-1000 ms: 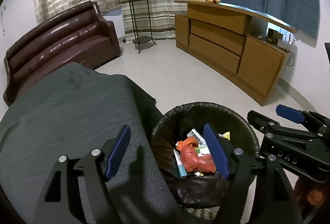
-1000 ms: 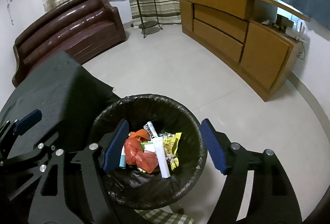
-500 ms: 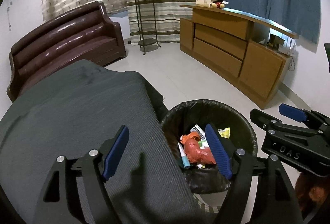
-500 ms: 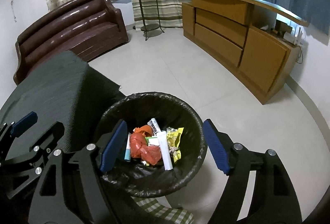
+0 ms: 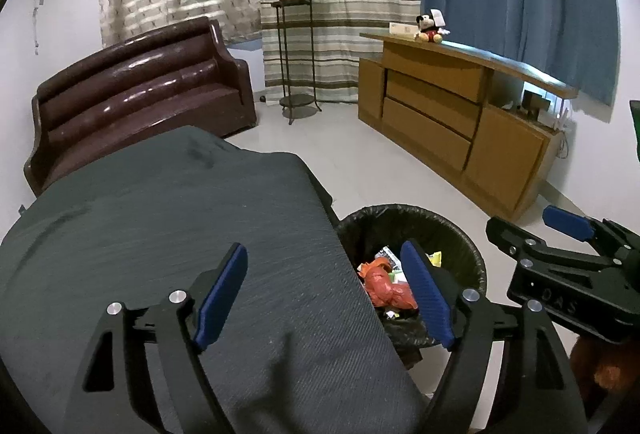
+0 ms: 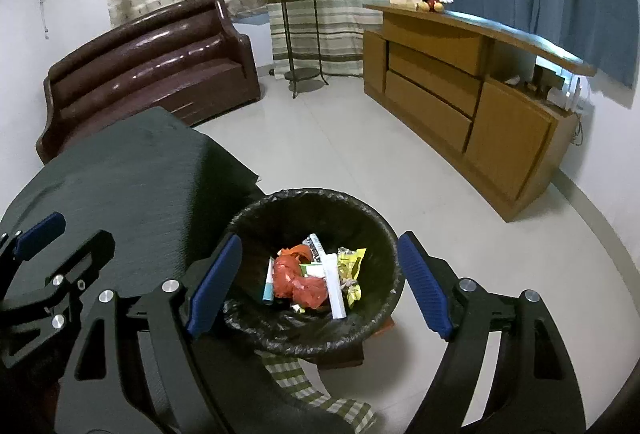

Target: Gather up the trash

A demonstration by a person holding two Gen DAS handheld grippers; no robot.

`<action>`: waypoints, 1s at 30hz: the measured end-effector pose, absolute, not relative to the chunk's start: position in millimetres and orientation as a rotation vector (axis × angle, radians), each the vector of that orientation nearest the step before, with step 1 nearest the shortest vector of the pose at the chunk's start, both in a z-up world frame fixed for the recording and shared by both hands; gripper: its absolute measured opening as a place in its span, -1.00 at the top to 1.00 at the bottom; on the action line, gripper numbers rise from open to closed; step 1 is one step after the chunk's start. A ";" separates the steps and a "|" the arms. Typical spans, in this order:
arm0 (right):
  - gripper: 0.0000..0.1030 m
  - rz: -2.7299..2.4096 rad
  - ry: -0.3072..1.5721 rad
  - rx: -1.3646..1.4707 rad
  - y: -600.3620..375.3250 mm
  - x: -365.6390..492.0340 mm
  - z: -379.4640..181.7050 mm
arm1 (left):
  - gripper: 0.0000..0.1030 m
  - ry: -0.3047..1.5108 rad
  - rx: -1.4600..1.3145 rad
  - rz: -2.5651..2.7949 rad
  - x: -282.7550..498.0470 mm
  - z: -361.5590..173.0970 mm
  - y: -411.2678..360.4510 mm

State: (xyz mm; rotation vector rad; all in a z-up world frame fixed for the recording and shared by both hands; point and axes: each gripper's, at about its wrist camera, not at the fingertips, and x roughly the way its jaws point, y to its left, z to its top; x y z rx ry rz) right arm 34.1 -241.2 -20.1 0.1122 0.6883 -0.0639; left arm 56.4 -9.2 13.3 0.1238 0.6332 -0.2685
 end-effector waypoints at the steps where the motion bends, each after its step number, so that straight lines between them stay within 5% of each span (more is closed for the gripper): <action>1: -0.53 -0.061 0.686 0.110 -240.1 30.8 -18.5 | -0.50 0.629 0.122 -0.268 54.4 14.2 -8.3; 30: -0.53 -0.060 0.631 0.084 -232.2 -15.2 -1.4 | -0.52 0.591 0.104 -0.271 24.7 23.9 6.5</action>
